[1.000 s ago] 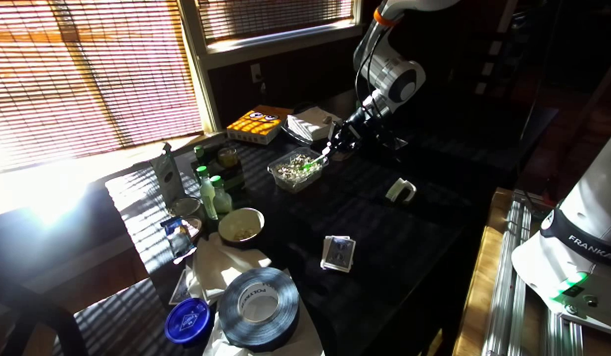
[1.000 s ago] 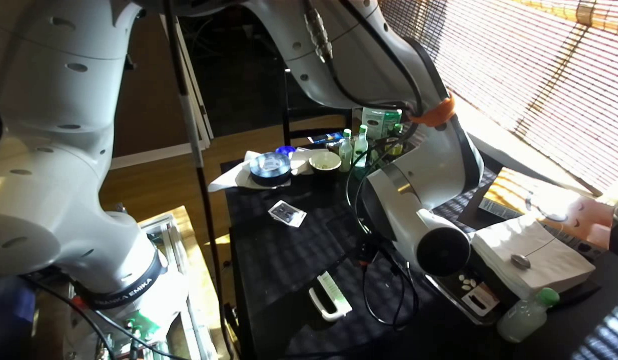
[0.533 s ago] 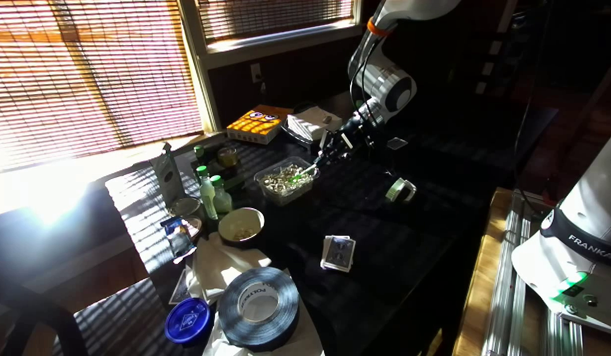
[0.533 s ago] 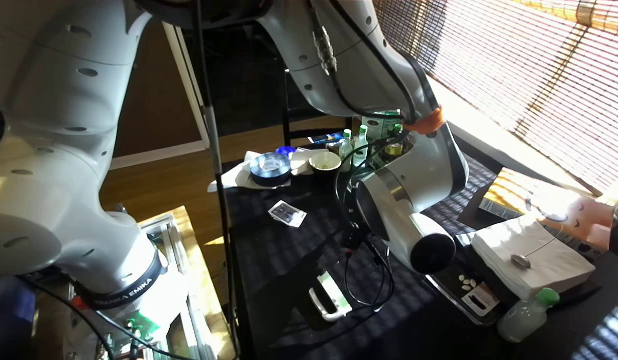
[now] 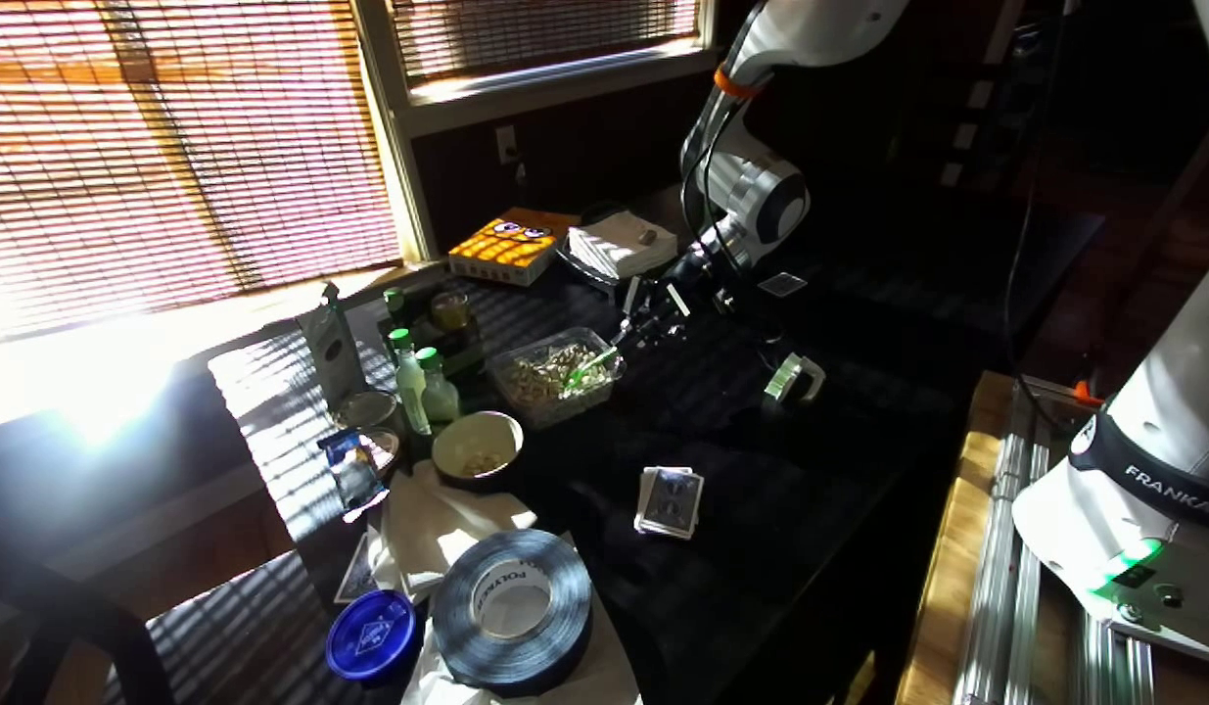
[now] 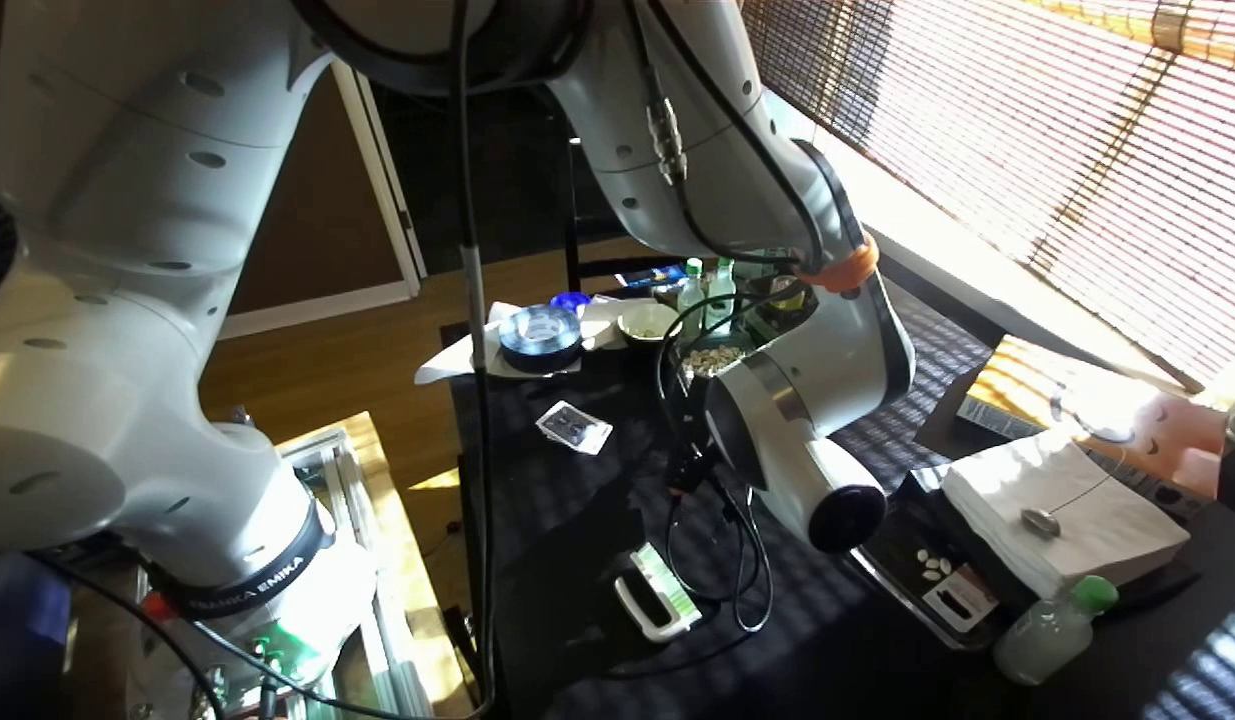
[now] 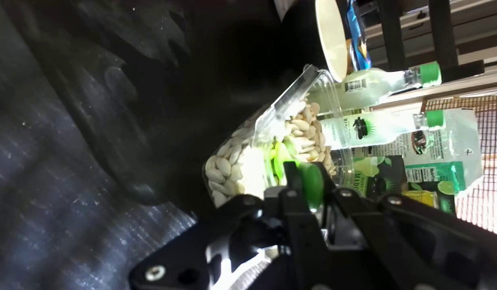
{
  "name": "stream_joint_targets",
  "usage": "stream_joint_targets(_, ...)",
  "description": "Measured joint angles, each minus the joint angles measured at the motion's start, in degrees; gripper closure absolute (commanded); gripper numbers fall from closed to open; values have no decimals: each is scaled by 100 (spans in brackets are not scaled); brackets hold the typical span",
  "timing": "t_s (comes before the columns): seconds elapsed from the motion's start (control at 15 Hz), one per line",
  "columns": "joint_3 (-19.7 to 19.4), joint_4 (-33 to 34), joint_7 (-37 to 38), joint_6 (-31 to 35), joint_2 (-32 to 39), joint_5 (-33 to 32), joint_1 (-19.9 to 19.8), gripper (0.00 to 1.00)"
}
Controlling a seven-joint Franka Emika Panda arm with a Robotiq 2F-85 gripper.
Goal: Use the green spoon to put some of the contents of the clear lunchbox into the bowl on the left
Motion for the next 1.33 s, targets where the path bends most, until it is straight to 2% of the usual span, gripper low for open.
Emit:
stream_joint_targets(0.6,149,294,-65,-570,279,2,17,97)
stream_joint_targets(1.33,199,520,-627,-723,509,20,144,97)
